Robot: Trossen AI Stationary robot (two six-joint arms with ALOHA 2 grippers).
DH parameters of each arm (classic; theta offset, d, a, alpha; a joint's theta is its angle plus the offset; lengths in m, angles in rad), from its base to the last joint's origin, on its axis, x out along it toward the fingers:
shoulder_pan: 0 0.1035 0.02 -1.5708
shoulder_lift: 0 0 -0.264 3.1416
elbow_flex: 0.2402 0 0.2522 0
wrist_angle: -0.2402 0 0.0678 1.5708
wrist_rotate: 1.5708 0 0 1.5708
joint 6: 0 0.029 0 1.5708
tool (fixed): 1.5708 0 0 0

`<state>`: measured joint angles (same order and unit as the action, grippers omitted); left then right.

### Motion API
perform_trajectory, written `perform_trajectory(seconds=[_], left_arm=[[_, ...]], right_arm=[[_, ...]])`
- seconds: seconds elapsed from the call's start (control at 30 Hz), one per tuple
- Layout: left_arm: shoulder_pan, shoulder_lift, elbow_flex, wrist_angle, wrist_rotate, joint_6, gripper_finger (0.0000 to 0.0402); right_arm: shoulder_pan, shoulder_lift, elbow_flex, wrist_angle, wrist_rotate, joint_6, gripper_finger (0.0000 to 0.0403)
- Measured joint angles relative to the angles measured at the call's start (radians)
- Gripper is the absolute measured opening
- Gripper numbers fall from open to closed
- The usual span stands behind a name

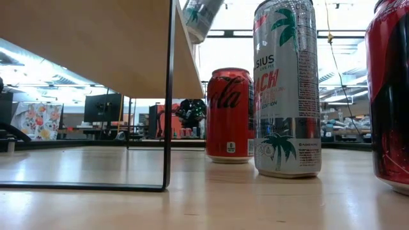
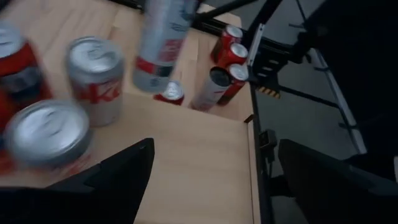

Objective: Pick and place cans onto a shelf
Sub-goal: Put the top white-pink soda can on the shelf

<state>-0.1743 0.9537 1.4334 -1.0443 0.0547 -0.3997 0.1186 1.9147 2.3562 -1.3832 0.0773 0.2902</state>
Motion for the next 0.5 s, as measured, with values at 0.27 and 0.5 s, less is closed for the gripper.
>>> perform_trajectory(seconds=[0.27, 0.5], left_arm=[[-0.084, 0.151, -0.001, 0.022, -0.04, -0.035, 0.0337], [-0.223, 0.174, -0.001, 0.024, -0.311, -0.161, 0.029]], right_arm=[[-0.01, -0.023, -0.001, 0.032, -0.068, -0.079, 0.0284], [-0.01, -0.042, -0.001, 0.051, -0.094, -0.148, 0.0284]])
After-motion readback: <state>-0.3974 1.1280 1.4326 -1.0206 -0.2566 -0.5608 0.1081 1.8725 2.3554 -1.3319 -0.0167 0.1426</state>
